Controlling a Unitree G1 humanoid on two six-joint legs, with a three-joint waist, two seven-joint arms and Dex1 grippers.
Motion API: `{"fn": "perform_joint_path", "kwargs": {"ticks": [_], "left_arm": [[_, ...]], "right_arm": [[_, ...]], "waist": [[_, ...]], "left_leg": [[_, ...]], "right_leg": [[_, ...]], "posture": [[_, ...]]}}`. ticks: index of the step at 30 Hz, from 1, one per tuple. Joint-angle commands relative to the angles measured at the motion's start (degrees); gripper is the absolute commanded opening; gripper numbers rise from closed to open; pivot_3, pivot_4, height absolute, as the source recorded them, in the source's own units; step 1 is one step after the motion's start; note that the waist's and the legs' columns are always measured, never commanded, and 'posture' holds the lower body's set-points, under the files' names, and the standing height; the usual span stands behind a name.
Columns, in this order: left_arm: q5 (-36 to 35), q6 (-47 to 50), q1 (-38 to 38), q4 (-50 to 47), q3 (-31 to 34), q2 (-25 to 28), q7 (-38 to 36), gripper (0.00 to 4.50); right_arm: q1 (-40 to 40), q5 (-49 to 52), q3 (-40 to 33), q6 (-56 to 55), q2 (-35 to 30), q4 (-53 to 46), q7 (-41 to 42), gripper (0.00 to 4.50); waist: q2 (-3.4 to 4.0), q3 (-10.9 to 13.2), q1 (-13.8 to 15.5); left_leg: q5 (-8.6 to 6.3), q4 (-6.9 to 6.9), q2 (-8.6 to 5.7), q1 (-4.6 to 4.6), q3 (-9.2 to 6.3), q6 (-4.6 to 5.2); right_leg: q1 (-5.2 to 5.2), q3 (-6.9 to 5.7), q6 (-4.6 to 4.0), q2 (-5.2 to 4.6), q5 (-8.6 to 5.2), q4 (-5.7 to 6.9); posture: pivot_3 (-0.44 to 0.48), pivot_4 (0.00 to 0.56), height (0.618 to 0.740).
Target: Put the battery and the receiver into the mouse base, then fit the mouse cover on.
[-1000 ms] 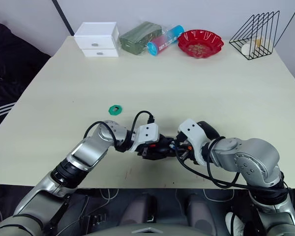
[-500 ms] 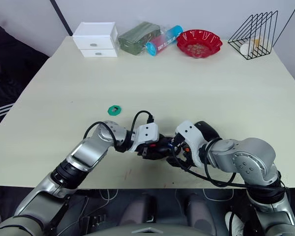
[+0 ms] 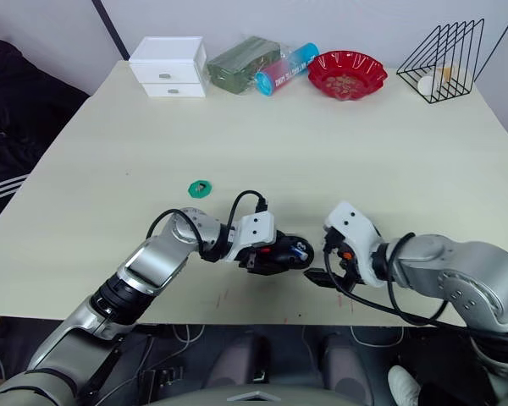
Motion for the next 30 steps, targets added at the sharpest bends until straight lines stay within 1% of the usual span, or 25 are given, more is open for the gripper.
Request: {"fn": "perform_joint_path", "kwargs": {"ticks": [1,3,4,5,6,7,11,15,17,20,25,30], "left_arm": [[1.6,0.9,0.5,1.4,-1.5,0.1,0.5,2.95],[1.6,0.9,0.5,1.3,-1.5,0.2,0.5,2.95],[1.6,0.9,0.5,1.3,-1.5,0.2,0.4,2.95],[1.6,0.9,0.5,1.2,-1.5,0.2,0.4,2.95],[1.6,1.0,0.5,1.2,-1.5,0.2,0.4,2.95],[1.6,1.0,0.5,1.1,-1.5,0.2,0.4,2.95],[1.5,1.1,0.5,1.0,-1.5,0.2,0.4,2.95],[1.5,1.2,0.5,0.8,-1.6,0.1,0.4,2.95],[1.4,1.3,0.5,0.7,-1.7,0.1,0.3,2.95],[1.4,1.3,0.4,0.8,-1.8,0.0,0.3,2.95],[1.5,1.2,0.1,1.2,-1.9,-0.1,0.2,2.95],[1.5,1.3,0.1,1.0,-1.9,0.0,0.1,2.95]], "right_arm": [[4.0,-5.9,-0.3,-11.7,-2.4,-0.2,5.4,2.84],[6.6,-9.8,0.2,-18.5,-3.0,1.8,8.0,1.82],[7.6,-11.1,0.1,-22.1,-2.5,2.5,9.7,1.23],[8.5,-11.5,-0.2,-24.7,-1.6,3.1,10.8,0.89],[9.4,-12.2,-0.2,-26.8,-1.1,3.7,11.7,0.37],[10.4,-13.3,-0.1,-30.7,-0.2,4.5,13.5,0.02],[13.1,-16.2,0.8,-40.1,2.0,7.9,18.5,0.02],[13.9,-17.8,1.4,-46.7,4.7,11.9,22.4,0.02],[14.7,-20.1,2.8,-52.2,6.3,15.6,25.4,0.02],[14.5,-23.1,4.8,-57.1,8.2,19.8,27.1,0.02],[14.5,-25.9,6.7,-61.3,10.0,23.7,29.2,0.02],[14.3,-26.6,6.8,-63.3,12.3,25.8,29.1,0.02]], "waist": [[0.00,0.0,0.1],[-0.01,0.0,0.1],[-0.01,0.0,0.1],[0.00,0.0,0.1],[-0.01,0.0,0.2],[-0.01,0.0,0.2],[-0.01,0.0,0.4],[-0.01,0.0,0.4],[-0.01,0.0,0.4],[0.01,0.0,0.5],[0.01,0.0,0.5],[0.01,0.0,0.5]], "left_leg": [[0.00,-0.01,0.00,0.00,0.00,0.00],[0.00,0.00,0.00,0.01,0.00,0.00],[0.00,0.00,0.00,0.02,0.02,0.00],[0.00,0.00,0.00,0.02,0.04,0.00],[0.00,0.00,0.00,0.03,0.04,0.00],[0.00,0.00,0.01,0.03,0.03,0.00],[0.00,-0.01,0.02,0.03,0.02,0.00],[0.00,0.00,0.03,0.06,0.05,0.00],[0.00,0.00,0.02,0.07,0.06,0.00],[0.00,0.00,0.02,0.07,0.05,0.00],[0.01,0.00,0.02,0.09,0.08,-0.01],[0.01,0.01,0.02,0.11,0.08,-0.01]], "right_leg": [[0.00,0.00,0.00,0.00,0.00,0.01],[0.00,0.00,0.00,0.03,0.00,0.00],[0.00,0.01,0.00,0.04,0.00,0.00],[0.00,0.02,0.00,0.04,0.00,0.00],[0.00,0.03,0.00,0.05,-0.01,0.01],[0.00,0.03,0.00,0.07,-0.01,0.01],[0.00,0.02,0.01,0.11,0.00,0.00],[0.01,0.05,0.00,0.11,0.00,0.02],[0.01,0.05,0.00,0.12,-0.01,0.03],[0.01,0.04,0.00,0.12,-0.01,0.01],[0.01,0.06,-0.01,0.12,-0.01,0.04],[0.02,0.06,-0.01,0.12,-0.01,0.07]], "posture": [[0.000,0.150,0.740],[0.000,0.150,0.740],[0.000,0.150,0.740],[0.000,0.150,0.740],[0.000,0.150,0.740],[0.000,0.150,0.740],[0.000,0.150,0.740],[0.000,0.150,0.740],[0.000,0.150,0.740],[0.000,0.150,0.740],[0.000,0.150,0.740],[0.000,0.150,0.740]]}}
